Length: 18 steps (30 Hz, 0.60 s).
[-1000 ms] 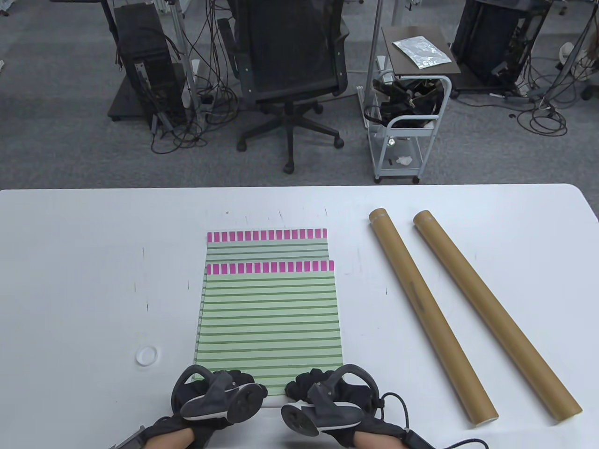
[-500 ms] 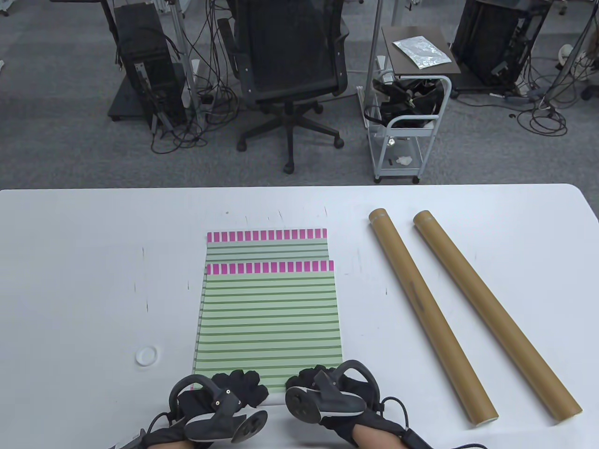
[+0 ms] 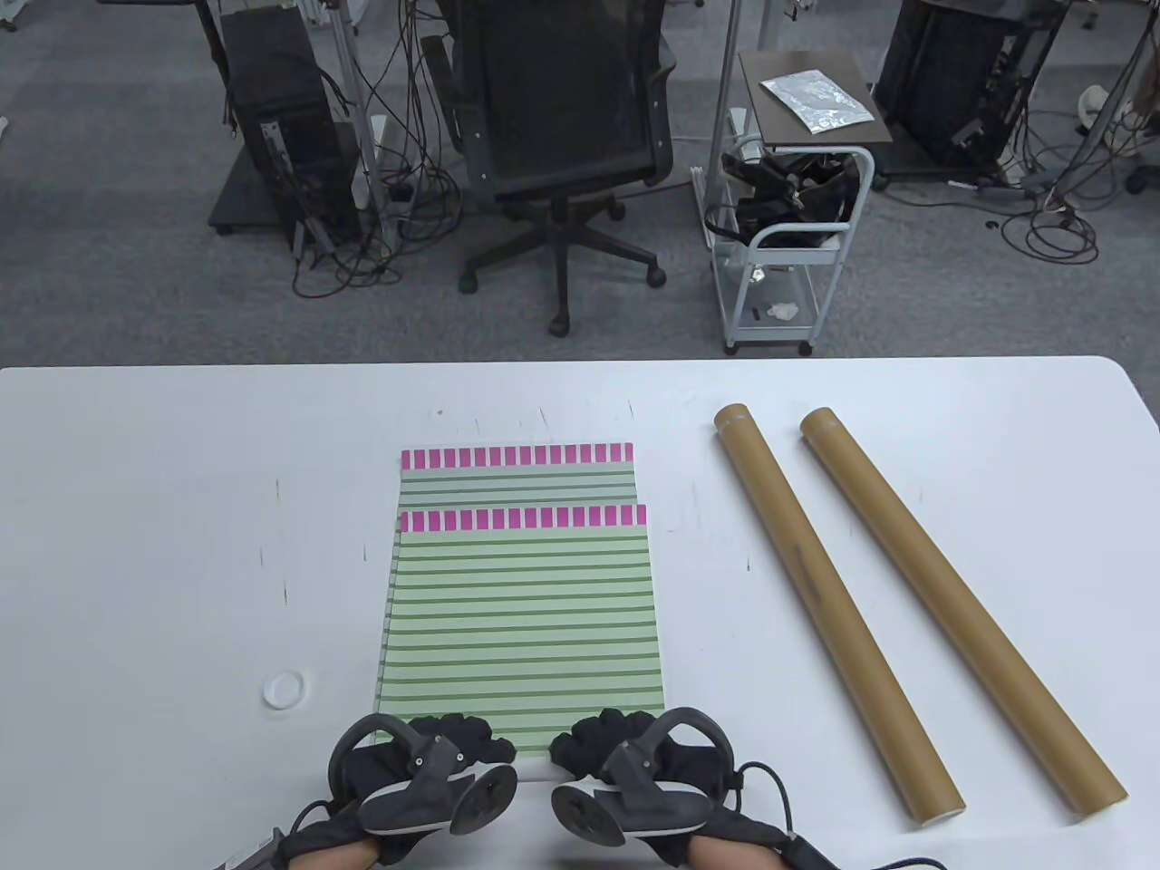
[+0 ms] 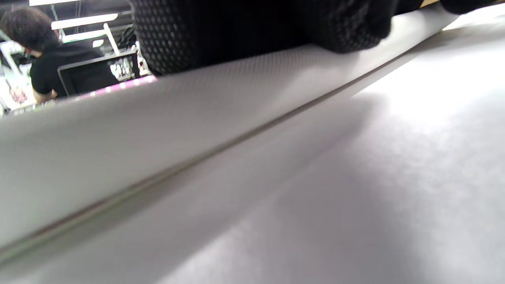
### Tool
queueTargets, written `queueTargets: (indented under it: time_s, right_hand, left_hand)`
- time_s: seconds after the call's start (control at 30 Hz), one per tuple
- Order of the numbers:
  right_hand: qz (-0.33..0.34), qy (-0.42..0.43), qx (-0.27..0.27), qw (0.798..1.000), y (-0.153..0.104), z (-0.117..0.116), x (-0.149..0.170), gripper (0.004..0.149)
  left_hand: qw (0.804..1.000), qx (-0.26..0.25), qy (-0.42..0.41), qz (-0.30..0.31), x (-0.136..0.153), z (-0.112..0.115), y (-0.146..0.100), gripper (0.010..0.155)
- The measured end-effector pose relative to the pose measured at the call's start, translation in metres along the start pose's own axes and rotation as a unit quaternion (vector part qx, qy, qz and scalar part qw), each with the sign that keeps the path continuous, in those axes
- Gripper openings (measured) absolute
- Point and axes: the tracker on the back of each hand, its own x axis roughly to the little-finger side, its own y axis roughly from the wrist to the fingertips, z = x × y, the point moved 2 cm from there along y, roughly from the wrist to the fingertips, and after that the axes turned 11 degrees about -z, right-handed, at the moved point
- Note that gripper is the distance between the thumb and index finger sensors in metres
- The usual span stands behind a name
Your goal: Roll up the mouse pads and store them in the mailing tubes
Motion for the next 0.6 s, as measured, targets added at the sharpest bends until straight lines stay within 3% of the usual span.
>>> queueTargets:
  time_s: [0.6]
  right_hand:
    - [-0.033, 0.049, -0.041, 0.997, 0.011, -0.0081, 0.0085, 0.047]
  left_hand:
    - [1.0, 0.007, 0.009, 0.01, 0.0015, -0.0004, -0.0028, 0.051]
